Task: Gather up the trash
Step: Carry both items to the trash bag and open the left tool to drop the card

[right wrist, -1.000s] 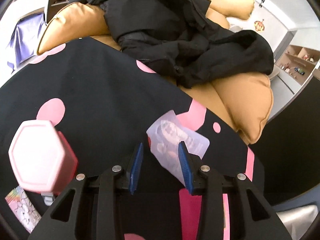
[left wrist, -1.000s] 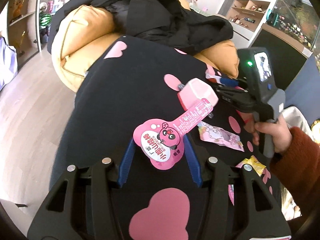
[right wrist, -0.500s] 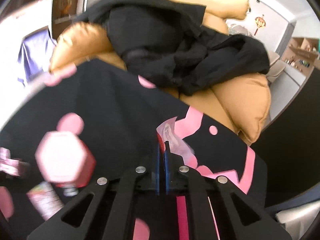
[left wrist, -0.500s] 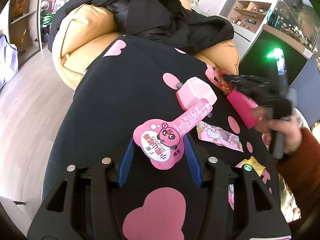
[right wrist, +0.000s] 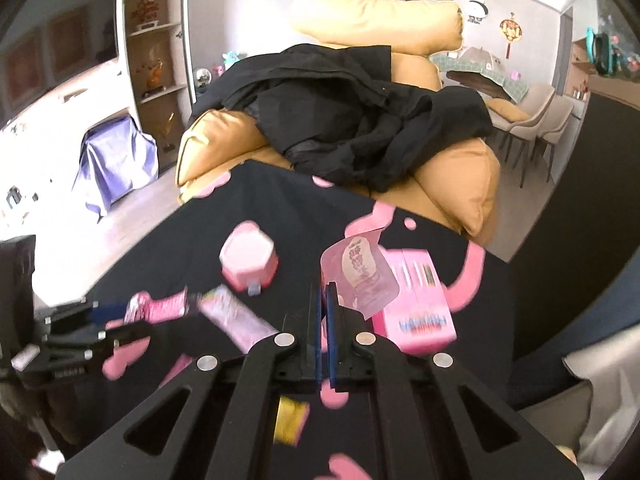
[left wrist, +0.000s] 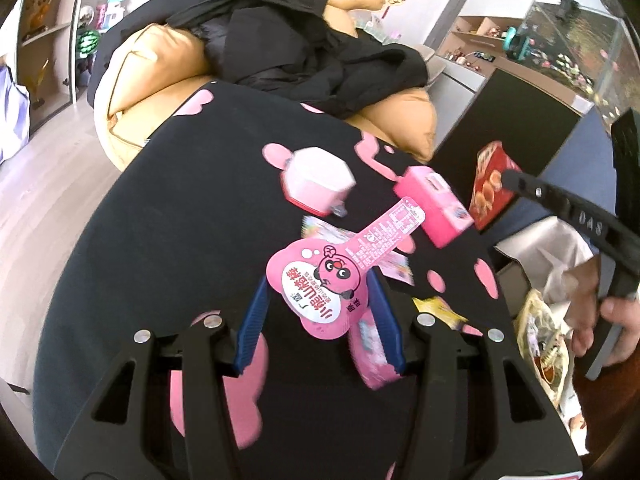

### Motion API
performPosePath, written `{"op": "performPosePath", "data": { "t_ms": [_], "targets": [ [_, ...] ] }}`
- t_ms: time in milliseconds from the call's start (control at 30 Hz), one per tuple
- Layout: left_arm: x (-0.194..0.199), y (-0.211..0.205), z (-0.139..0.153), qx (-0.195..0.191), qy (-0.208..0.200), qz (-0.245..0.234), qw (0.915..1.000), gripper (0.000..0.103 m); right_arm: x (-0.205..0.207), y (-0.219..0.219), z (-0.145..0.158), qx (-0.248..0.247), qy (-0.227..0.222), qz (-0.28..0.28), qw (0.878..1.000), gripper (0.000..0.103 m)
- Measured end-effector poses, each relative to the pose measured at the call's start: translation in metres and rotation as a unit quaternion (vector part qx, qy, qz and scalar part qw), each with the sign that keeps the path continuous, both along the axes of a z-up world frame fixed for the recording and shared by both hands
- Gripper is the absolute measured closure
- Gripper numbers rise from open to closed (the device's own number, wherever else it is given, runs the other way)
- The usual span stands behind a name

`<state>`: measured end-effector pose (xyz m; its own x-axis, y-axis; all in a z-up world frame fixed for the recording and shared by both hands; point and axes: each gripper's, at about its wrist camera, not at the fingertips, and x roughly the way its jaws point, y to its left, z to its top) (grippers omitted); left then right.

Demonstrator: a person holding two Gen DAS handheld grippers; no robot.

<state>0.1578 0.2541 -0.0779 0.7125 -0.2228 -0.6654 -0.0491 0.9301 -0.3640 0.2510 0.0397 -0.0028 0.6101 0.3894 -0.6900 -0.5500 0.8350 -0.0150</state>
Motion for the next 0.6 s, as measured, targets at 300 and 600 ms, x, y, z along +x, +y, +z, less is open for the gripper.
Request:
{"op": "performPosePath", "data": {
  "t_ms": [300, 600],
  "targets": [
    [-0.029, -0.061, 0.014, 0.030, -0.003, -0.031, 0.9991, 0.056, -0.063, -0.056, 0.000, 0.012, -0.013, 0.002, 1.000, 0.098],
    [-0.037, -0.128, 0.053, 0.047, -0.033, -0.081, 0.9951, 0.056, -0.098, -0.139, 0.015, 0.001, -0.048, -0.032, 0.998, 0.098]
  ]
}}
